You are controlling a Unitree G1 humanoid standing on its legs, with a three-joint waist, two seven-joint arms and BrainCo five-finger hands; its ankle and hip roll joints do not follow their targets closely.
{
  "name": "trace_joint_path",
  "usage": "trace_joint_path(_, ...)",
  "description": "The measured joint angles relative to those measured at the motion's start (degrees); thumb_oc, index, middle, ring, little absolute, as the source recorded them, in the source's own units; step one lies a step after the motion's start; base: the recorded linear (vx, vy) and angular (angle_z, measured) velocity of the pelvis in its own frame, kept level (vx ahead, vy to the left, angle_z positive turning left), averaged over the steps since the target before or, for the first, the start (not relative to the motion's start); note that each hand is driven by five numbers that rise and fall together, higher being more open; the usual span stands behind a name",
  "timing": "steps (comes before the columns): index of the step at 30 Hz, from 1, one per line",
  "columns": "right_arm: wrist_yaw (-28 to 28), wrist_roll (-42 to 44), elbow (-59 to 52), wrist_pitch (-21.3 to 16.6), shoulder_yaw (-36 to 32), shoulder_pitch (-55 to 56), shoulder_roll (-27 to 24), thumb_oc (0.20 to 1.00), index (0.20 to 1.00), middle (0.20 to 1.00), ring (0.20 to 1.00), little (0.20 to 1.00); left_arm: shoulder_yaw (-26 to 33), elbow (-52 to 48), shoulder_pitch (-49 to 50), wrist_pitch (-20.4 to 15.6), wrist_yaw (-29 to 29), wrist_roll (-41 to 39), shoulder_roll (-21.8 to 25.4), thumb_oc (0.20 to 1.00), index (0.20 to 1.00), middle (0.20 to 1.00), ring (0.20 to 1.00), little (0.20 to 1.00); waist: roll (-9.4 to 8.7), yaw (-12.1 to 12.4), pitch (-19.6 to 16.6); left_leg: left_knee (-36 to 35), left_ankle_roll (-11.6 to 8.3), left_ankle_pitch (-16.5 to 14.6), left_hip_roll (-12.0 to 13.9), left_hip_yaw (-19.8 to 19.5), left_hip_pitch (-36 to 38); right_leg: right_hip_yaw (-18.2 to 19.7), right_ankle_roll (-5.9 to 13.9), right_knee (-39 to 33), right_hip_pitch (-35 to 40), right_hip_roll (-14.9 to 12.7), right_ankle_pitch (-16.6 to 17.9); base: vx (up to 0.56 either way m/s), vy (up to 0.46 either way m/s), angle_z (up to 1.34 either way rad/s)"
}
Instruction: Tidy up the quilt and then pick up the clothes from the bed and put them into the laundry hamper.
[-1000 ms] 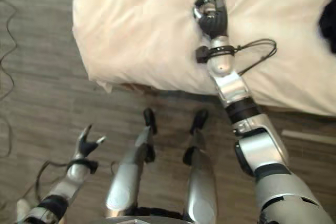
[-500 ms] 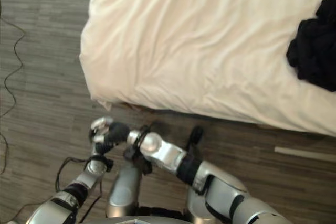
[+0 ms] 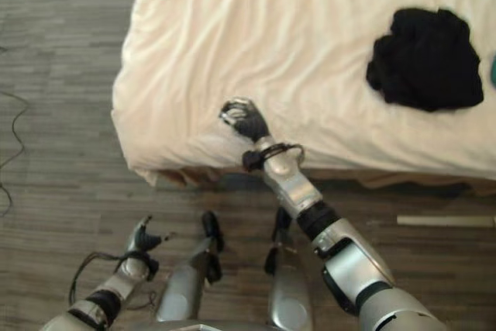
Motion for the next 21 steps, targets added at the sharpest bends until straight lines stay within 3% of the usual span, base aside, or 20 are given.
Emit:
trace_joint_path(3,-0.09,-2.14,-2.47,-3.55,-3.62,0.97,1.73,0.200,0.200,0.200,0.200,0.200,0.16,-1.92,-1.95,-0.59,-0.18,0.01,-0.08,1.000,1.000,1.000,1.000,1.000,0.20,-1.58,4.15,2.13,-0.34,-0.83,0.85,1.51,-0.82,1.16,0.00,1.48,-1.51,0.41,0.02,-0.01,0.010,-0.25)
trace_joint_path(5,-0.68,-2.11,-4.34,-4.05,-3.49,1.44,2.20,0.200,0.200,0.200,0.200,0.200,0.25,-2.26,-2.27,-0.72,-0.22,0.01,-0.07,1.000,1.000,1.000,1.000,1.000,0.18,-1.56,4.70,2.57,-0.39,-1.22,1.24,1.61,-0.71,1.30,-0.13,1.71,-1.39,0.61,-0.08,0.02,0.037,-0.09)
trace_joint_path(9,-0.60,-4.46,-0.92,-5.85,-15.22,15.78,2.66,0.200,0.200,0.200,0.200,0.200,0.56,-2.63,-3.06,-0.10,-0.56,2.58,0.36,1.000,1.000,1.000,1.000,1.000,-1.71,-3.21,4.87,3.58,-0.18,-2.68,1.49,1.92,3.42,1.87,-1.00,2.50,2.72,0.82,-0.74,0.10,0.047,0.01)
trace_joint_path(12,-3.67,-4.10,13.44,-0.49,-25.05,25.87,1.37,0.200,0.200,0.200,0.200,0.200,0.59,-2.76,-1.32,0.26,-0.96,3.33,1.84,1.000,1.000,1.000,1.000,1.000,-4.32,-4.96,3.64,2.41,-0.29,-3.99,0.85,2.43,8.18,2.23,-0.73,1.31,6.92,0.53,-1.35,0.08,0.048,-0.09)
trace_joint_path(13,-5.22,-3.73,20.33,2.09,-28.88,29.75,-0.28,0.304,0.304,0.304,0.304,0.304,1.11,-2.71,-0.68,0.23,-1.17,3.65,2.41,1.000,1.000,1.000,1.000,1.000,-4.96,-6.00,2.96,1.62,-0.03,-4.13,0.29,2.51,8.75,2.05,-0.63,0.72,7.42,0.17,-1.69,0.24,0.186,-0.12)
trace_joint_path(14,-6.15,-3.78,25.73,3.77,-32.52,33.32,-1.93,1.000,1.000,1.000,1.000,1.000,1.17,-1.64,-0.39,0.60,-1.79,4.83,2.91,1.000,1.000,1.000,1.000,1.000,-5.51,-6.82,2.95,-0.08,0.14,-3.86,-0.27,3.52,10.34,2.41,-0.13,-0.28,8.60,0.15,-1.34,0.19,0.157,-0.25)
trace_joint_path(16,-6.90,-4.00,31.64,5.01,-35.62,38.73,-4.18,1.000,1.000,1.000,1.000,1.000,0.71,2.00,0.52,1.77,-2.88,6.24,2.99,1.000,1.000,1.000,1.000,1.000,-6.56,-9.36,2.25,-3.18,0.29,-3.69,-1.25,5.71,15.00,3.05,1.12,-1.48,11.13,0.36,-0.48,0.15,0.139,-0.60)
trace_joint_path(18,-7.37,-4.26,34.17,6.62,-35.13,42.18,-5.28,1.000,1.000,1.000,1.000,1.000,0.63,3.99,1.67,2.60,-3.40,8.06,3.00,1.000,1.000,1.000,1.000,1.000,-7.26,-11.37,0.04,-4.92,-0.25,-4.46,-1.46,8.96,19.01,2.35,1.67,-1.73,11.76,0.28,-2.27,0.19,0.068,-0.97)
trace_joint_path(19,-7.22,-4.40,34.41,7.22,-34.96,42.62,-5.60,1.000,1.000,1.000,1.000,1.000,0.67,4.47,2.40,2.91,-3.43,9.44,3.02,1.000,1.000,1.000,1.000,1.000,-6.64,-11.36,-0.91,-5.25,0.01,-5.17,-0.03,11.07,19.77,-0.41,2.54,-1.15,11.58,0.05,-3.58,0.13,-0.018,-1.19)
trace_joint_path(21,-7.00,-4.72,34.48,7.62,-34.45,43.10,-3.79,1.000,1.000,1.000,1.000,1.000,0.62,4.95,2.62,3.24,-3.85,10.89,3.37,1.000,1.000,1.000,1.000,1.000,-6.19,-11.39,-1.81,-4.89,0.03,-5.13,1.97,16.69,22.75,-14.07,2.07,2.76,11.69,-2.63,-3.89,0.15,-0.018,-1.44)
